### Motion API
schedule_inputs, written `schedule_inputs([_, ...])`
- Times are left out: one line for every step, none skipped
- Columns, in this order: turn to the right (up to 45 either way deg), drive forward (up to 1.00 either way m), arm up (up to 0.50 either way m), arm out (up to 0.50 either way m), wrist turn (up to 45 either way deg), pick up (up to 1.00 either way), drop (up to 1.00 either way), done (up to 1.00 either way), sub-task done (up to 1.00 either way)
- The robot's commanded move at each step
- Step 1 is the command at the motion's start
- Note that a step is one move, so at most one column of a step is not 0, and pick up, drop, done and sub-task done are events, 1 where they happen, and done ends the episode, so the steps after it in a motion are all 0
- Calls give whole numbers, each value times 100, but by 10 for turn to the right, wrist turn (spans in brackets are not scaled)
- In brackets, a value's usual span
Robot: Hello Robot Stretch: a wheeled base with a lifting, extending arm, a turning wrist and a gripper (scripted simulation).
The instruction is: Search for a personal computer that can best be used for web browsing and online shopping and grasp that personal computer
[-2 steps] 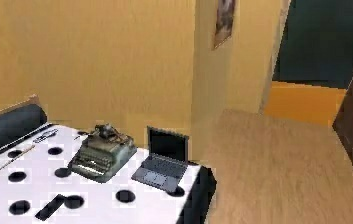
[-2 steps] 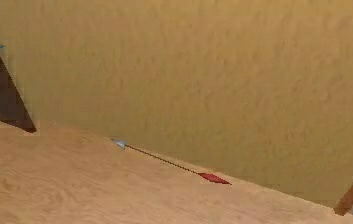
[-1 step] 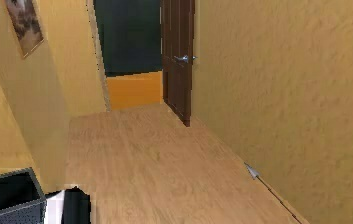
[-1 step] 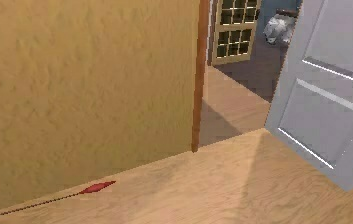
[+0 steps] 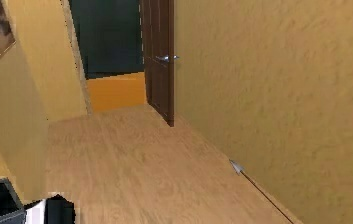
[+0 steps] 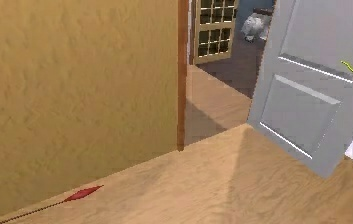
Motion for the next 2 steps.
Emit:
schedule_inputs([0,10,0,0,0,0,0,0,0])
schedule_inputs([-240,0,0,0,0,0,0,0,0])
